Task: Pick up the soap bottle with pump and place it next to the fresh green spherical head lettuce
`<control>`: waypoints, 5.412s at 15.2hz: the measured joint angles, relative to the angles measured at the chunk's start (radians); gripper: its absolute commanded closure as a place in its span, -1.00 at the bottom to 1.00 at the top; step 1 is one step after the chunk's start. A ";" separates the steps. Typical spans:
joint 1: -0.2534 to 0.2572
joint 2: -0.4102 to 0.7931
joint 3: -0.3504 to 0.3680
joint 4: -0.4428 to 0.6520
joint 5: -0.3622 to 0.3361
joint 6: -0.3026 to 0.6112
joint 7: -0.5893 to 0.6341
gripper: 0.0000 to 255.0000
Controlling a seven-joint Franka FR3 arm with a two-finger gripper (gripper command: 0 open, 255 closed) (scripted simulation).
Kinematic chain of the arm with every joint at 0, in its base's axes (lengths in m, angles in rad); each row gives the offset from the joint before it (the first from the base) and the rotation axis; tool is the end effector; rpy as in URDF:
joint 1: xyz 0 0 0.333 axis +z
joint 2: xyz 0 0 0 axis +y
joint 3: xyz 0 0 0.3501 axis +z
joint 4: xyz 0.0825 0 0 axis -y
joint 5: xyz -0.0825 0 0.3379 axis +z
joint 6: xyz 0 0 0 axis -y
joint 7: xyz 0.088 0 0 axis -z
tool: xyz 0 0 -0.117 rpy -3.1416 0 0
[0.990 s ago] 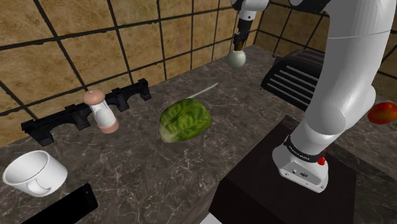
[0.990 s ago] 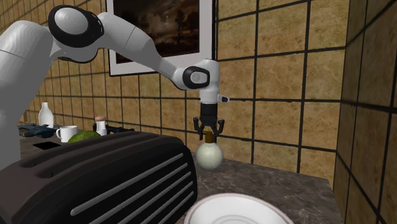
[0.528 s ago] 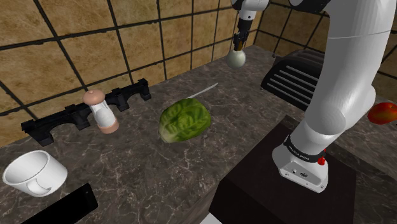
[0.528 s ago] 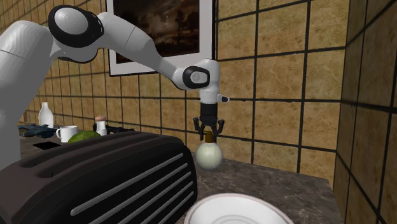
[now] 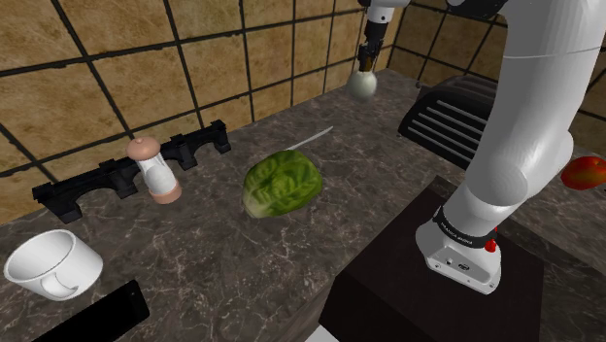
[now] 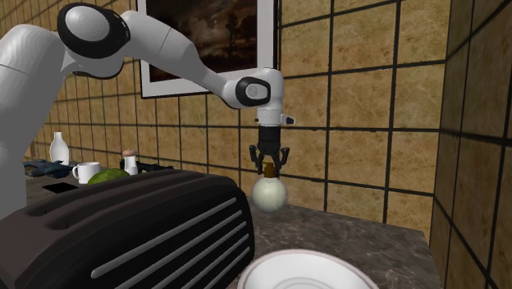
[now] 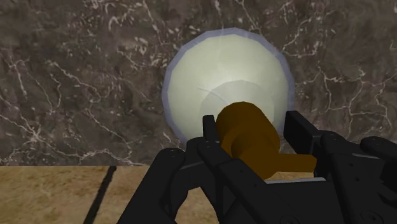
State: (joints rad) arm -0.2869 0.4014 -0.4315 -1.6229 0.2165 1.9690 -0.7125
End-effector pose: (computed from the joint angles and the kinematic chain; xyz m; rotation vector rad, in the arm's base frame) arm 0.5098 -0.3738 0.4460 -3.1041 0.0975 -0.0172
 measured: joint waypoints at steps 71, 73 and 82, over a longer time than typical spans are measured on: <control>0.274 -0.985 0.354 -0.526 -0.222 -0.393 0.696 1.00; 0.287 -1.027 0.393 -0.559 -0.203 -0.401 0.743 1.00; 0.352 -1.146 0.567 -0.620 -0.092 -0.448 0.946 1.00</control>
State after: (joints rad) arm 0.0648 -0.7447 0.1352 -2.2428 0.1242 1.5208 0.2339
